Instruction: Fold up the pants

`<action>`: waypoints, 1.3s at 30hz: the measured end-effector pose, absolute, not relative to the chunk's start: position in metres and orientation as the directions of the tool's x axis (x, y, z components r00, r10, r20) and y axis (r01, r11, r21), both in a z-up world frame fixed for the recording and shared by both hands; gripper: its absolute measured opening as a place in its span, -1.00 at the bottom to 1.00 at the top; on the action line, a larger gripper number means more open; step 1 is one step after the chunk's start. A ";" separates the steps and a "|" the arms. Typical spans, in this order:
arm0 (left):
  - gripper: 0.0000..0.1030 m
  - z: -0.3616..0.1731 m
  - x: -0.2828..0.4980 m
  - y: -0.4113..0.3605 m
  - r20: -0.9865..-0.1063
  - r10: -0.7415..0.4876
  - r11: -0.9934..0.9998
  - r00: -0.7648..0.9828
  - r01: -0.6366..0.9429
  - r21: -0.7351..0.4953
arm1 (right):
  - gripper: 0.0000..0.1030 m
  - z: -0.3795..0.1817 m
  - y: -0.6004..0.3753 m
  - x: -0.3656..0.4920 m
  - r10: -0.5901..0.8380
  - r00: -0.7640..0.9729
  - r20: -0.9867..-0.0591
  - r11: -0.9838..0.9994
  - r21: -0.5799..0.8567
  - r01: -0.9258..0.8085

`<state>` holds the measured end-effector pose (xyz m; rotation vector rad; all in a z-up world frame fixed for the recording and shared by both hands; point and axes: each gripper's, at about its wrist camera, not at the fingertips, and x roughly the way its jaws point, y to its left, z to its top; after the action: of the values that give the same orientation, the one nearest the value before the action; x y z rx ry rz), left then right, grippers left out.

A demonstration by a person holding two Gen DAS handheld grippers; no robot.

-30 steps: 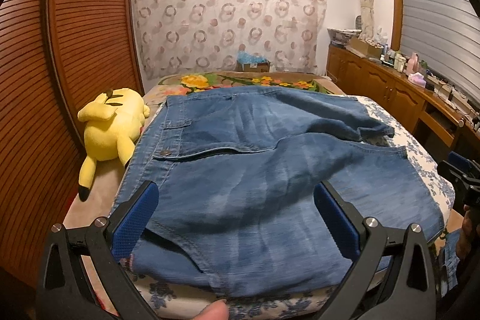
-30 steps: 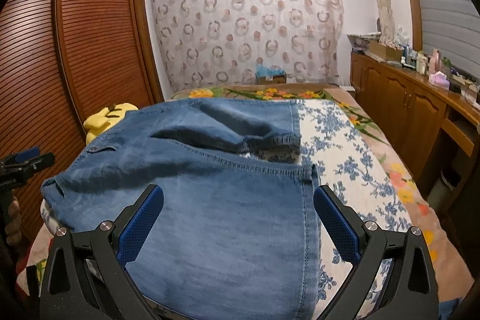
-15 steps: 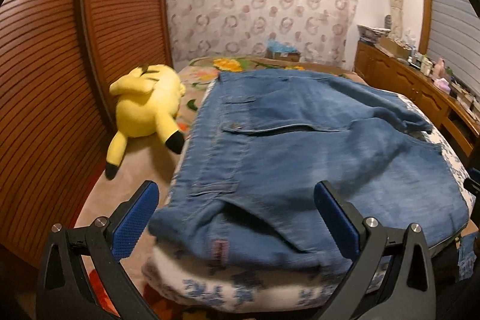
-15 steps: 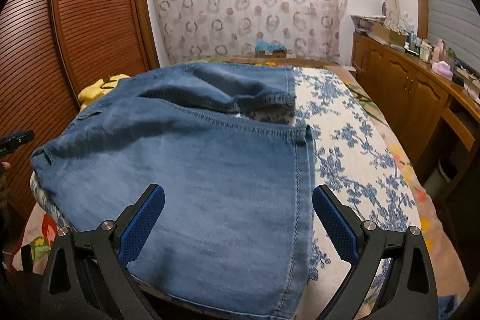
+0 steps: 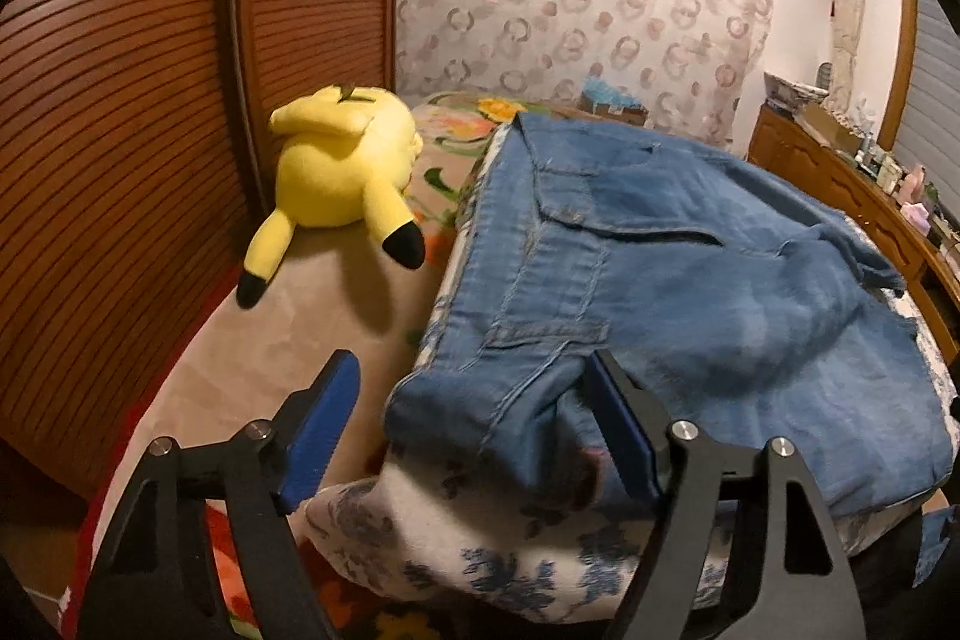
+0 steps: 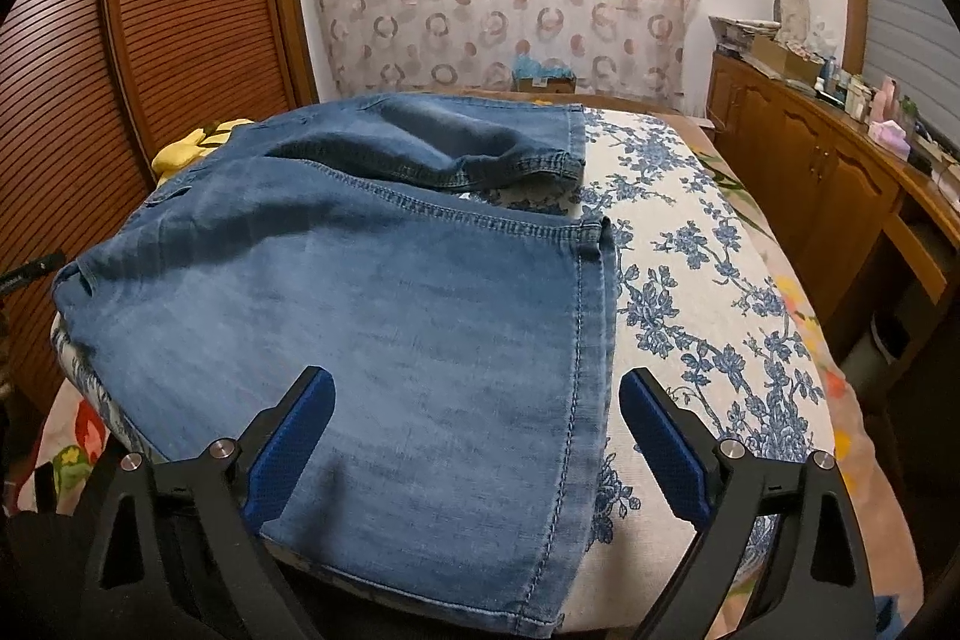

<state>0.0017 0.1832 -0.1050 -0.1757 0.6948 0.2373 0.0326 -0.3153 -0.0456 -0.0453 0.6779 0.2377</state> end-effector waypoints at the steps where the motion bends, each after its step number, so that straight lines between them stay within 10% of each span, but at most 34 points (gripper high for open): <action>1: 0.51 -0.109 0.002 0.185 -0.659 0.165 0.955 0.734 -0.285 -0.078 | 0.86 -0.045 -0.316 0.028 0.206 0.751 -0.627 0.972 0.039 -0.234; 25: 0.52 -0.143 0.008 0.193 -0.713 0.135 0.949 0.688 -0.296 -0.106 | 0.56 -0.046 -0.336 -0.018 0.200 0.660 -0.724 0.973 0.068 -0.220; 33: 0.52 -0.141 0.007 0.193 -0.710 0.141 0.951 0.690 -0.295 -0.098 | 0.28 -0.049 -0.327 -0.004 0.185 0.669 -0.720 0.973 0.039 -0.226; 39: 0.54 -0.141 0.008 0.193 -0.709 0.143 0.951 0.691 -0.294 -0.095 | -0.39 -0.050 -0.324 -0.001 0.178 0.676 -0.715 0.971 0.017 -0.238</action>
<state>0.0080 0.1930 -0.1407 -0.2085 0.7717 0.2461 -0.0015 -0.3243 -0.0497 -0.0793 0.7951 0.2341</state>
